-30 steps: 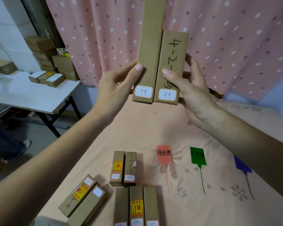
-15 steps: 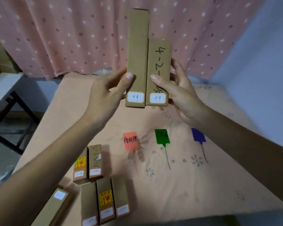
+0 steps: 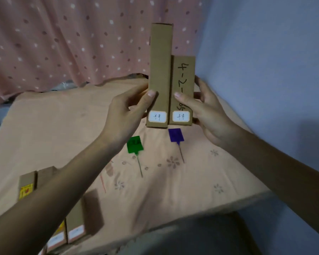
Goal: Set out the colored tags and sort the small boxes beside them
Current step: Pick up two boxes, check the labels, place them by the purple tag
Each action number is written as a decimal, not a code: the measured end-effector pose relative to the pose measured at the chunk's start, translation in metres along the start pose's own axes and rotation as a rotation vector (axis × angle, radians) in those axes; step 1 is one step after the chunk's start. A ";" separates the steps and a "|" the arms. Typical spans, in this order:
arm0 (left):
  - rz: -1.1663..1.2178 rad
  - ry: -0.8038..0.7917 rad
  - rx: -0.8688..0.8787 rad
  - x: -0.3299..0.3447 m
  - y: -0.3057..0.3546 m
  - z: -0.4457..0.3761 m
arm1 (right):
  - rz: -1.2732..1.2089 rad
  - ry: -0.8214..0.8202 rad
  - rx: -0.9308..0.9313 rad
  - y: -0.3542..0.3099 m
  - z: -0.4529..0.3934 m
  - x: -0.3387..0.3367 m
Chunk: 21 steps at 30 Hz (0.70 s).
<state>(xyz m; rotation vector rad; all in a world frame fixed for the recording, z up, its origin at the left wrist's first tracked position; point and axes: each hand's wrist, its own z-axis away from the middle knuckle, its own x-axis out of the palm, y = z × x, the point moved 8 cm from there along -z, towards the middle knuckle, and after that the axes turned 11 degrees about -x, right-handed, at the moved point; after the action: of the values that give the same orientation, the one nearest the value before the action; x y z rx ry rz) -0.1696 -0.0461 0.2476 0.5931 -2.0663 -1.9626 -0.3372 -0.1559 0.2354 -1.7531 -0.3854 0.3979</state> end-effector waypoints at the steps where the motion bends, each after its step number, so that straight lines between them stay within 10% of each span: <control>1: 0.006 -0.007 -0.011 0.020 0.001 0.001 | -0.004 0.009 0.007 0.002 0.005 -0.020; 13: -0.017 -0.124 -0.142 0.164 -0.020 -0.033 | 0.043 0.104 0.056 0.038 0.007 -0.167; 21: 0.075 -0.209 -0.565 0.212 -0.155 -0.097 | 0.166 0.026 0.396 0.162 -0.040 -0.183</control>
<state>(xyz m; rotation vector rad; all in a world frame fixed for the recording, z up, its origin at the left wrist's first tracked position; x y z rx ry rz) -0.2965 -0.2298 0.0787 0.1940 -1.4804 -2.4918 -0.4740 -0.3084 0.0957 -1.4041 -0.1292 0.5310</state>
